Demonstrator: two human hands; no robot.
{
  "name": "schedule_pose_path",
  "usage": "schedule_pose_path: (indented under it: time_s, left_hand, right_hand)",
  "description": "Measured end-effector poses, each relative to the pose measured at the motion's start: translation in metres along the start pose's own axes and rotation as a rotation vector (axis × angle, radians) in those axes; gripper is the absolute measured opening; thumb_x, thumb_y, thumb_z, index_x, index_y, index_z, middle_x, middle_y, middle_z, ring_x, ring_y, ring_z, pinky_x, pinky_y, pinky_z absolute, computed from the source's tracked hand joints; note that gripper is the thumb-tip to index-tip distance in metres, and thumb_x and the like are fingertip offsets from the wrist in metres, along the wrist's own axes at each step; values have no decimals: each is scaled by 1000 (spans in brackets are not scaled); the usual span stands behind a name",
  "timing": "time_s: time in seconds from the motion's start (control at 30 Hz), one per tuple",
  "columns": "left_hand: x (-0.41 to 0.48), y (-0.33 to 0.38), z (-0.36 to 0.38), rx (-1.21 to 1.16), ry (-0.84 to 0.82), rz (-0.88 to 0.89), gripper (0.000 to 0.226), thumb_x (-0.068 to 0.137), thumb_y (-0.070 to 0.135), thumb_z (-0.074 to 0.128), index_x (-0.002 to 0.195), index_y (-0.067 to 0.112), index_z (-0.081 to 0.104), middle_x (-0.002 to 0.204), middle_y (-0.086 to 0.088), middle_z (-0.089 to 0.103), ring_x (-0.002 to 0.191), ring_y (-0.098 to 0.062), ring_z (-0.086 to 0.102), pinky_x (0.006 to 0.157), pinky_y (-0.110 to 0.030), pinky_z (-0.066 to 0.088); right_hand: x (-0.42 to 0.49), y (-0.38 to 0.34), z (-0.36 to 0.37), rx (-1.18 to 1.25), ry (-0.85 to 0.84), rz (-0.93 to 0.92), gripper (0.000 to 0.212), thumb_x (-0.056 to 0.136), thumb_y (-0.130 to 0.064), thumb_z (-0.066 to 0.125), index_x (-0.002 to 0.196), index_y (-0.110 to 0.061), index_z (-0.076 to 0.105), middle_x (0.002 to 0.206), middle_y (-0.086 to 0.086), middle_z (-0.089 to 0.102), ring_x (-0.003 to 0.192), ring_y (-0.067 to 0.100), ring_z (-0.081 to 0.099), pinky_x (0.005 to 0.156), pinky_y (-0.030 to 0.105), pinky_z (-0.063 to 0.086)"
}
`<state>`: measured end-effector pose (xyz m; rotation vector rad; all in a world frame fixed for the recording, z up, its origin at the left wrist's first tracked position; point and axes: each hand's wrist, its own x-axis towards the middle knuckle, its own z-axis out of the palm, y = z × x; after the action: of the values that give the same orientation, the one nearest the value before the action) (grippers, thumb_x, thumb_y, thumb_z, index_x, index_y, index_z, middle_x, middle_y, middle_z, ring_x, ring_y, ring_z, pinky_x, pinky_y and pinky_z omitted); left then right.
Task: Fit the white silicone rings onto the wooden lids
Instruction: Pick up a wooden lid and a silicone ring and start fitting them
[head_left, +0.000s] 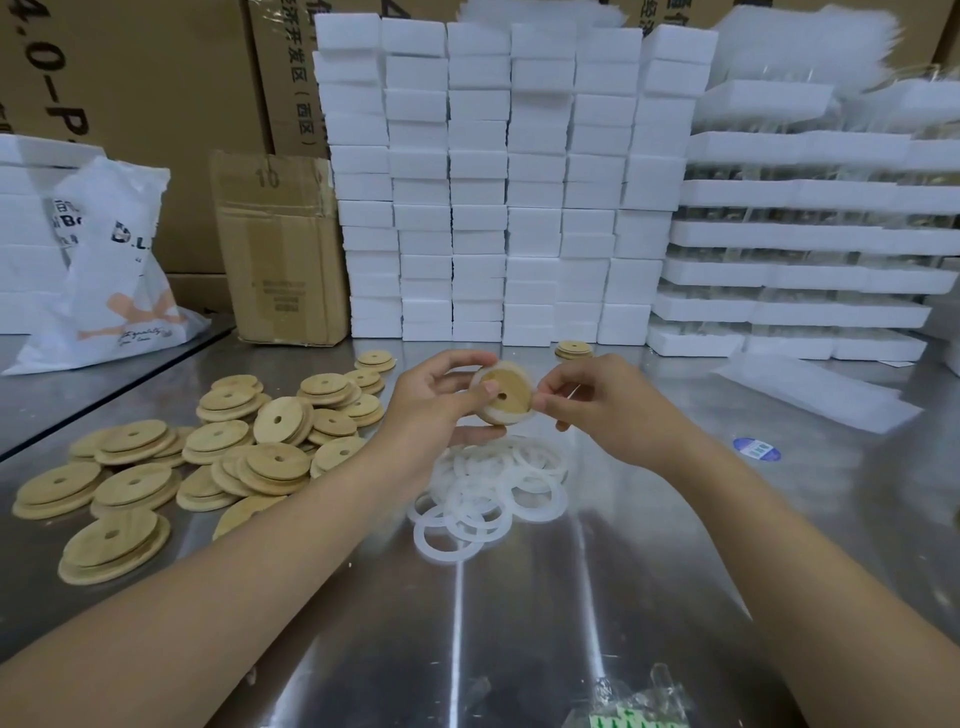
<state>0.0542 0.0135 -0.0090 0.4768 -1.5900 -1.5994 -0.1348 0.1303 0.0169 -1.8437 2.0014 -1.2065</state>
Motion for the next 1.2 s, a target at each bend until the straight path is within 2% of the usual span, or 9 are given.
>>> schedule_pose_path:
  time_s: [0.27, 0.4, 0.53, 0.67, 0.8, 0.93, 1.0, 1.13, 1.2]
  left_hand:
    - [-1, -2, 5, -78, 77, -13, 24, 98, 6, 76, 121, 11, 70, 101, -13, 81, 94, -30, 79, 75, -41, 67]
    - [-2, -6, 8, -104, 57, -31, 28, 99, 7, 74, 126, 13, 66, 108, -14, 81, 100, -34, 79, 78, -44, 67]
    - [-4, -8, 9, -156, 64, -43, 29, 100, 6, 73, 128, 13, 65, 114, -16, 80, 106, -38, 78, 80, -46, 67]
    - [-5, -4, 9, -208, 94, -25, 29, 99, 6, 74, 126, 13, 65, 114, -17, 80, 103, -37, 79, 80, -49, 67]
    - [-6, -1, 11, -247, 153, -9, 25, 99, 7, 75, 122, 12, 66, 113, -19, 79, 97, -37, 80, 76, -47, 68]
    - [-5, -5, 11, -226, 134, -44, 27, 101, 6, 72, 124, 16, 66, 113, -18, 79, 96, -33, 81, 78, -47, 68]
    - [-3, -6, 10, -244, 119, -79, 28, 101, 6, 72, 126, 18, 68, 113, -19, 79, 96, -31, 81, 79, -48, 68]
    - [0, -7, 7, -179, 88, -93, 29, 102, 11, 72, 128, 23, 69, 111, -10, 82, 99, -27, 80, 83, -39, 66]
    - [0, -7, 6, -126, 68, -78, 28, 103, 13, 71, 129, 25, 69, 111, -7, 82, 99, -24, 78, 84, -35, 63]
  right_hand:
    - [0, -6, 1, -41, -40, 24, 13, 97, -25, 75, 87, -17, 75, 73, -6, 70, 64, -1, 67, 60, 12, 48]
    - [-3, -6, 0, 34, -52, 81, 18, 98, -31, 74, 89, -16, 78, 78, 2, 76, 72, 6, 73, 61, 17, 49]
    - [-3, -6, 2, 116, -33, 108, 19, 97, -32, 75, 88, -16, 80, 78, 4, 78, 72, 6, 74, 66, 22, 48]
    - [-3, -8, 6, 207, -12, 140, 19, 95, -33, 78, 88, -16, 80, 80, 2, 78, 71, 8, 76, 66, 20, 46]
    - [-3, -12, 11, 250, -34, 159, 21, 92, -38, 80, 87, -17, 80, 81, 3, 78, 72, 8, 76, 67, 29, 45]
    - [-4, -8, 14, 252, -33, 197, 23, 90, -36, 82, 83, -15, 79, 78, 4, 78, 69, 9, 75, 56, 13, 46]
    - [-5, -6, 15, 250, -12, 214, 25, 88, -38, 85, 84, -14, 77, 75, 1, 77, 69, 9, 75, 54, 10, 44]
    - [-6, -8, 13, 345, -84, 234, 25, 91, -34, 83, 109, -20, 74, 94, -3, 83, 85, 13, 80, 70, 24, 52]
    - [-6, -9, 13, 378, -135, 227, 23, 93, -31, 81, 113, -22, 74, 99, -4, 83, 90, 13, 80, 76, 27, 54]
